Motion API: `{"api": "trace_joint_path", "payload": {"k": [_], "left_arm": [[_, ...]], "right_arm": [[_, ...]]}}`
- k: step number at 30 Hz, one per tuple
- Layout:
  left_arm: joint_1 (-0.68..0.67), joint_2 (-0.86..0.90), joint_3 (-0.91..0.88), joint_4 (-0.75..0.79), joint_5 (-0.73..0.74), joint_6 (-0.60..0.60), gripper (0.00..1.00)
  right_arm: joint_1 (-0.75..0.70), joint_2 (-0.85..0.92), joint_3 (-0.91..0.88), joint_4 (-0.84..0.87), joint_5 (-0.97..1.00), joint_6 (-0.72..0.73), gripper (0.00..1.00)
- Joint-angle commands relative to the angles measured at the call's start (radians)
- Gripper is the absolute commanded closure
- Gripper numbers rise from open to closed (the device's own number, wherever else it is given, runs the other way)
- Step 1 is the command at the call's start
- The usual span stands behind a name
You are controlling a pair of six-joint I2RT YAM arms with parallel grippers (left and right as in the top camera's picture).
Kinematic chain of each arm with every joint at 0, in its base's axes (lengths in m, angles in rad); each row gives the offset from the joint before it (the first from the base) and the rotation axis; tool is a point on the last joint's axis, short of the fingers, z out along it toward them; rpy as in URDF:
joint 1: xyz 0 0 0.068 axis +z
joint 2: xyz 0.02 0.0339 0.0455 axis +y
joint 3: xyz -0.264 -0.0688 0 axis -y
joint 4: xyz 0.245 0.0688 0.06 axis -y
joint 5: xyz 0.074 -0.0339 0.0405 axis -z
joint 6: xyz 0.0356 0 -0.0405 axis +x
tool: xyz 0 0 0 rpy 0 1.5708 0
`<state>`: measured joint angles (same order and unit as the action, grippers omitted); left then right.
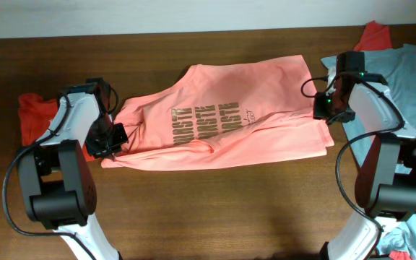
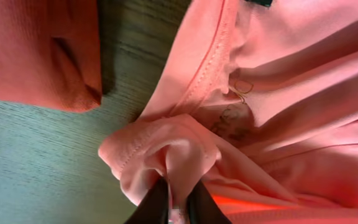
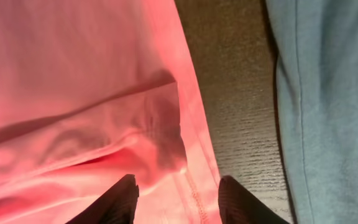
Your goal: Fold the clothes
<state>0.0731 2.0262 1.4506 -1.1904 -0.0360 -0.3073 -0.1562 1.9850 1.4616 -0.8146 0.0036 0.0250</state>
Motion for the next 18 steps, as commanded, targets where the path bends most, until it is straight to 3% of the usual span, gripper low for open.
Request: {"api": "trace_joint_path", "payload": {"k": [1,10,11,12,16,18], "left_arm": [[0.001,-0.003,0.002,0.003,-0.035,-0.006,0.87],[0.002,-0.003,0.143,0.025,-0.089,-0.006,0.82],[0.002,-0.003,0.162,0.035,-0.088,-0.006,0.7],[0.002,-0.003,0.173,0.04,-0.088,-0.006,0.64],[0.002,-0.003,0.185,0.039,-0.084,-0.006,0.47],[0.002,-0.003,0.185,0.022,-0.084,-0.006,0.47]], "right_arm": [[-0.002,-0.05,-0.001,-0.033,0.009,0.005,0.52],[-0.001,-0.062,-0.05,-0.129,0.007,0.005,0.6],[-0.001,-0.062,-0.074,-0.115,0.007,0.005,0.6],[-0.001,-0.062,-0.09,-0.106,0.007,0.005,0.6],[-0.001,-0.061,-0.146,-0.059,-0.012,0.005,0.6],[-0.001,-0.061,-0.151,-0.053,-0.027,0.005,0.61]]}}
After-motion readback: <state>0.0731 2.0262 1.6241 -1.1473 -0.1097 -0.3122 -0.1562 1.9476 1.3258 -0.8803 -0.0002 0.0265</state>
